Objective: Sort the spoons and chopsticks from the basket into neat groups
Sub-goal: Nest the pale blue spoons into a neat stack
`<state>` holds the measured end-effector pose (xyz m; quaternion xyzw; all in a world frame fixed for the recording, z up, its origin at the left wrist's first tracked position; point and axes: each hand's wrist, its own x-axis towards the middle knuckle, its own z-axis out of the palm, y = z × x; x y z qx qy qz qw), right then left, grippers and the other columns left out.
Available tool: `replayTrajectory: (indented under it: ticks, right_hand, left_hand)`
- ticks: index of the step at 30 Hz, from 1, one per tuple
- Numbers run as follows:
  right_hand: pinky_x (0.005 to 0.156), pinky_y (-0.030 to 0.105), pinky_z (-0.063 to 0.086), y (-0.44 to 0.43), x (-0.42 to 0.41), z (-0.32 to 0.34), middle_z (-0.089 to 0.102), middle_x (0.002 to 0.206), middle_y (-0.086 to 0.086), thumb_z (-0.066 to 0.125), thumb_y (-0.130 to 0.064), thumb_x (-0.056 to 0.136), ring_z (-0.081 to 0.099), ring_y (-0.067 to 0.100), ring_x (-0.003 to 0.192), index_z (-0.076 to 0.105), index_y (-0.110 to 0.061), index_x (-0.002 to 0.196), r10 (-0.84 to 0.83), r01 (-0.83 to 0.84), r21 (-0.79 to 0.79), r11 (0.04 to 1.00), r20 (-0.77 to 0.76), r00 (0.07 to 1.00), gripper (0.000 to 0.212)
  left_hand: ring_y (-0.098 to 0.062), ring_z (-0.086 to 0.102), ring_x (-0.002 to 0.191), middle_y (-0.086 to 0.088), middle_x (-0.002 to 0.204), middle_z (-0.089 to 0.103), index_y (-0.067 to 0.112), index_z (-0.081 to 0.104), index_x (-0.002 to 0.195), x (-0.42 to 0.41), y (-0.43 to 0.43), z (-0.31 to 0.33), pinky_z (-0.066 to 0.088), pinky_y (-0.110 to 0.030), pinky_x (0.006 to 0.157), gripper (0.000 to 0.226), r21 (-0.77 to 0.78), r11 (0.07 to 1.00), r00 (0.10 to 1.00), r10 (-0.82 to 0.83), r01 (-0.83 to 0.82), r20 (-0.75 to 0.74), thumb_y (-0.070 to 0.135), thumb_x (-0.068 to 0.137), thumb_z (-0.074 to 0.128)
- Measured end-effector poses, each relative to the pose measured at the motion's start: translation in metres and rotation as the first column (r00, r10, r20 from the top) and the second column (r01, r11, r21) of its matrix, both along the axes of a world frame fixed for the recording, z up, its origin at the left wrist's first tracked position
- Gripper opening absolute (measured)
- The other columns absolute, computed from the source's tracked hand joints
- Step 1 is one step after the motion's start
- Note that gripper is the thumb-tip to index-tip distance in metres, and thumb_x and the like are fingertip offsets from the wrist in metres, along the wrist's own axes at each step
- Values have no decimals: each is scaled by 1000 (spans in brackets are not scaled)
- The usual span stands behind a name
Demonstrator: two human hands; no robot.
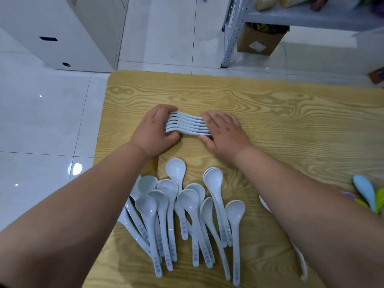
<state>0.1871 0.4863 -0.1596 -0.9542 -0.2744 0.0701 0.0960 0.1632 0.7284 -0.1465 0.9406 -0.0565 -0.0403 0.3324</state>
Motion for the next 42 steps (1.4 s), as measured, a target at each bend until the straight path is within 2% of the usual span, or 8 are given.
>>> replayTrajectory:
  ticks: [5,13,17,23,29,33,37,42]
  right_hand:
    - [122,54,9,12,-15,0,23,164,5,42,-46,100,14,23,153,20,-13,159,-100,97,-40,995,-86,991,71]
    - [123,55,6,19,-13,2,14,167,6,39,-55,97,6,24,155,12,-15,160,-107,100,-75,992,-97,990,79]
    - [123,54,5,21,-11,4,11,168,5,40,-59,95,4,24,155,11,-15,160,-107,98,-92,991,-105,989,84]
    - [124,51,7,23,-8,9,13,167,5,41,-60,94,5,24,155,12,-15,160,-75,64,-87,994,-122,990,85]
    - [125,47,8,20,-13,19,13,168,6,42,-56,97,6,25,155,14,-19,160,-68,59,-61,996,-156,985,79]
    - [122,43,18,18,-26,40,31,161,9,54,-42,97,23,28,150,33,-14,155,-66,75,44,996,-167,984,68]
    - [102,43,45,8,-63,64,61,133,13,67,-22,91,56,32,125,58,-7,137,-63,102,290,952,-140,988,49]
    - [95,29,44,-22,-130,76,61,131,0,61,-28,96,54,19,123,58,-19,135,-57,157,322,934,-300,952,40]
  left_hand:
    - [-29,44,127,-8,136,54,15,50,138,-3,-3,15,36,-38,108,68,75,997,994,18,-9,-110,25,77,77]
    - [-49,32,143,-33,152,36,-11,38,147,-7,-7,16,27,-56,119,75,404,887,966,-255,222,30,25,88,65]
    - [-43,14,152,-24,162,25,-2,32,154,-6,-6,10,17,-56,123,81,480,854,971,-238,200,19,40,89,58]
    - [-37,9,154,-16,165,20,10,27,158,-5,-1,12,10,-56,124,83,500,844,971,-238,195,23,49,90,54]
    - [-43,37,142,-19,147,50,6,50,145,-23,-4,30,30,-59,116,64,380,915,977,-188,137,100,33,88,62]
    - [-38,58,118,-18,126,62,2,61,132,-50,-15,40,47,-46,102,50,198,978,972,-103,61,209,18,86,70]
    - [-19,54,123,-4,133,59,14,56,138,-92,-26,57,40,-24,94,52,44,999,997,10,-14,82,20,88,70]
    - [-8,55,117,7,126,61,22,55,134,-159,-37,70,48,-32,95,45,-107,994,991,12,-26,-132,28,91,65]
